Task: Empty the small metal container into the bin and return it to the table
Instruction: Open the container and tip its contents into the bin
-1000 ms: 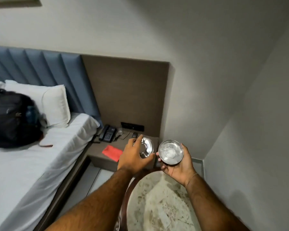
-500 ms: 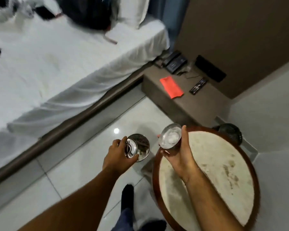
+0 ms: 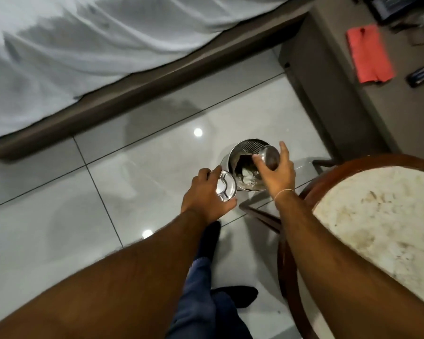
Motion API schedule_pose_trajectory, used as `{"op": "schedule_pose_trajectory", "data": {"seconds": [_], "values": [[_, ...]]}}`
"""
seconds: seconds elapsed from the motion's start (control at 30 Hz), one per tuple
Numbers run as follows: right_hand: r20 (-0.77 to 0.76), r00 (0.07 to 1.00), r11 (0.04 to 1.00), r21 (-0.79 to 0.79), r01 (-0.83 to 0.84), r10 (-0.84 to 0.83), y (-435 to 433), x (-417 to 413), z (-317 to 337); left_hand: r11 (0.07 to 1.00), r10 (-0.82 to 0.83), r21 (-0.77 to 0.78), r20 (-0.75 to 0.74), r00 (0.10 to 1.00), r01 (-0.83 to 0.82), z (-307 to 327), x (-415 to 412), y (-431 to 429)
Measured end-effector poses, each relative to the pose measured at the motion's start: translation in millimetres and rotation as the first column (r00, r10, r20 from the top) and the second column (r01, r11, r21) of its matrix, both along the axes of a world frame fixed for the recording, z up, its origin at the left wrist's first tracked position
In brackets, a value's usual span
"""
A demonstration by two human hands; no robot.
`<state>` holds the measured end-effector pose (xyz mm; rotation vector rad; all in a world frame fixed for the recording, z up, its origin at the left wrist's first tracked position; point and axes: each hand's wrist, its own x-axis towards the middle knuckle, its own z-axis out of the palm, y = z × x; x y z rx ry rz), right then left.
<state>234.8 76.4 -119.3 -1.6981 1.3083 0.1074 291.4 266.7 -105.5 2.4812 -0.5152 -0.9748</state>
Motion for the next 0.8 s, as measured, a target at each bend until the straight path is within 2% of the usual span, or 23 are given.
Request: {"op": "schedule_pose_trajectory", "data": {"seconds": [0.1,0.2,0.27,0.3,0.37,0.43,0.53,0.6,0.63,0.67,0.7,0.73,0.8], "values": [[0.003,1.0,0.997,-0.068,0.025,-0.025,-3,0,-5,1.0,0.028,0.001,-0.004,1.0,-0.028,-9,3,10],[0.098,0.995,0.966,-0.258,0.017,0.009,4,-1,7,0.998,0.052,0.019,-0.013,0.999,-0.052,-17,2,23],[0.109,0.992,0.921,-0.39,-0.011,0.058,11,-1,8,0.996,0.083,0.019,-0.017,0.996,-0.083,-20,-1,28],[0.08,0.992,0.913,-0.405,-0.053,0.093,15,-2,4,0.995,0.098,0.013,-0.019,0.995,-0.098,-21,-1,28],[-0.031,0.995,0.954,-0.28,-0.103,0.098,23,-4,-11,0.993,0.116,0.003,-0.011,0.993,-0.116,-22,-2,29],[-0.105,0.994,0.971,-0.232,-0.052,0.028,22,-5,-19,0.992,0.127,-0.001,-0.011,0.992,-0.127,-24,-2,28],[0.055,0.997,0.897,-0.44,-0.029,0.059,11,19,0,0.989,0.145,-0.001,-0.009,0.989,-0.145,-28,-1,29],[0.053,0.988,0.847,-0.522,-0.095,0.143,11,27,-2,0.991,0.135,0.018,-0.012,0.991,-0.135,-32,-2,31],[0.004,0.987,0.877,-0.459,-0.141,0.161,16,23,-8,0.992,0.123,0.026,-0.01,0.992,-0.123,-33,-1,31],[-0.041,0.989,0.942,-0.302,-0.146,0.14,23,16,-17,0.993,0.11,0.033,-0.005,0.994,-0.11,-35,-1,32],[-0.117,0.987,0.981,-0.146,-0.127,0.111,28,6,-24,0.994,0.105,0.032,0.002,0.994,-0.105,-35,-1,31],[-0.179,0.981,0.994,-0.064,-0.085,0.072,28,-1,-28,0.993,0.114,0.025,0.01,0.993,-0.114,-36,-2,27],[-0.137,0.991,0.994,-0.107,-0.017,0.002,23,0,-27,0.988,0.153,0.005,0.012,0.988,-0.153,-35,-3,21]]}}
